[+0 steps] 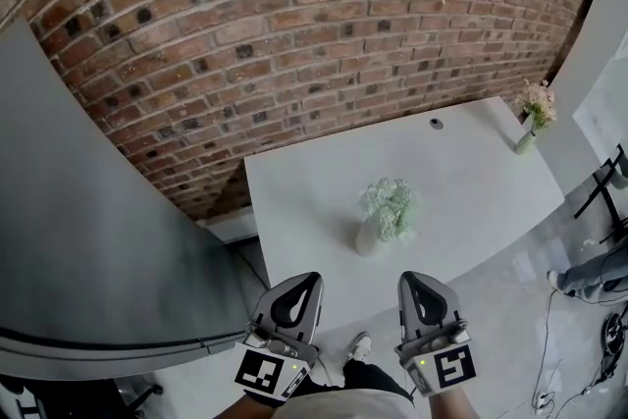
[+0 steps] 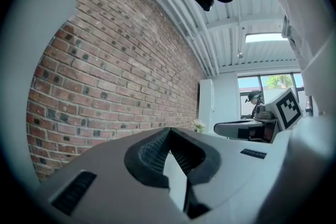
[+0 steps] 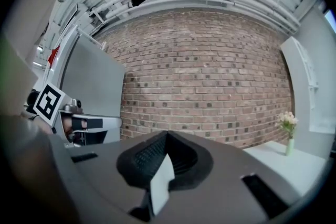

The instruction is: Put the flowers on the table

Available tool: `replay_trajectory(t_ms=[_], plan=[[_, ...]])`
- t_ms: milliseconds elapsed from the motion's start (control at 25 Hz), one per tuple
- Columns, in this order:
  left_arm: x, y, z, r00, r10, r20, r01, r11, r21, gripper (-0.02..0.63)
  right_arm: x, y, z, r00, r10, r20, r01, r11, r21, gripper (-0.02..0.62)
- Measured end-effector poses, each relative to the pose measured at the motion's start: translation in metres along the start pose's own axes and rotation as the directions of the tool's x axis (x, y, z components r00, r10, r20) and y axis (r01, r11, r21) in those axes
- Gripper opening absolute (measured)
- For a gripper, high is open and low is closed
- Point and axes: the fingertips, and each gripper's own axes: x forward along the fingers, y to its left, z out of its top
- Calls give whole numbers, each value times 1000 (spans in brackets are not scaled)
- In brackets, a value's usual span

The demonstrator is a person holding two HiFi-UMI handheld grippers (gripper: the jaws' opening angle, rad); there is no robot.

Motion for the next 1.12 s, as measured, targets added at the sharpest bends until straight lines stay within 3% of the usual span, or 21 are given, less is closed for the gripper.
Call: replay_trajectory(t_ms=[200, 400, 520, 680, 1120], plan=[[-6, -10, 7, 1000, -6, 10, 6, 1000, 15, 6, -14, 4, -3, 997, 16, -69, -17, 1000, -15, 15], [-5, -16, 14, 1000, -7, 23, 7, 1000, 23, 6, -20, 1, 24, 999, 9, 43, -9, 1000, 1, 15], [-3, -21, 22, 999, -14, 40, 12, 999, 32, 6, -24, 2, 24, 1000, 18, 8, -18, 1000, -12, 15], [-2, -25, 27, 998, -19, 52, 17, 999, 40, 6, -27, 5, 36, 996, 22, 85, -21, 1000, -8, 17], [-9, -24, 19, 999, -11, 42, 9, 999, 34, 6, -26, 12, 33, 996, 39, 83, -38, 999, -11, 15]])
